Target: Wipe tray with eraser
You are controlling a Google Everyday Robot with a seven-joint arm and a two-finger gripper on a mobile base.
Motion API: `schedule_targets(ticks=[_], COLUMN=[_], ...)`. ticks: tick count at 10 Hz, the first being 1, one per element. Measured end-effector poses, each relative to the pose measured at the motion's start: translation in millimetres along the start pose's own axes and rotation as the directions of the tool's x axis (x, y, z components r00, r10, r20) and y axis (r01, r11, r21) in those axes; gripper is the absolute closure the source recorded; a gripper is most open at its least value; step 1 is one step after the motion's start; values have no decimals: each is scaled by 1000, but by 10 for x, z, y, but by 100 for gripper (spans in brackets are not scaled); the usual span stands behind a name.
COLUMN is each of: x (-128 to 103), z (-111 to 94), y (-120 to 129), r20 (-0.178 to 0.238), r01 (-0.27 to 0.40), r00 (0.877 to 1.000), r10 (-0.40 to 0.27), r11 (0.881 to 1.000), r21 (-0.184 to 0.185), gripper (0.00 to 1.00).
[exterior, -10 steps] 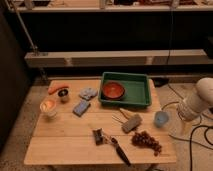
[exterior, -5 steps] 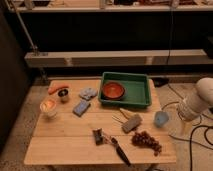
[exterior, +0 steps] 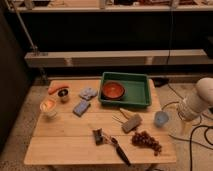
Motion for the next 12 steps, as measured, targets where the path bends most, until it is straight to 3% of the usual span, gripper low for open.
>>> schedule_targets(ticks=[5, 7, 9, 12], x=[-77, -338, -773, -1351], z=[-16, 22, 148, 310], y=[-126, -396, -751, -1229], r20=[-3, -6, -11, -12], r01=[23, 70, 128, 216], r00=[1000, 998, 992, 976], r10=[-23, -70, -129, -216], r11=[1000, 998, 992, 976], r21=[-2, -6, -21, -40], gripper=[20, 20, 20, 20])
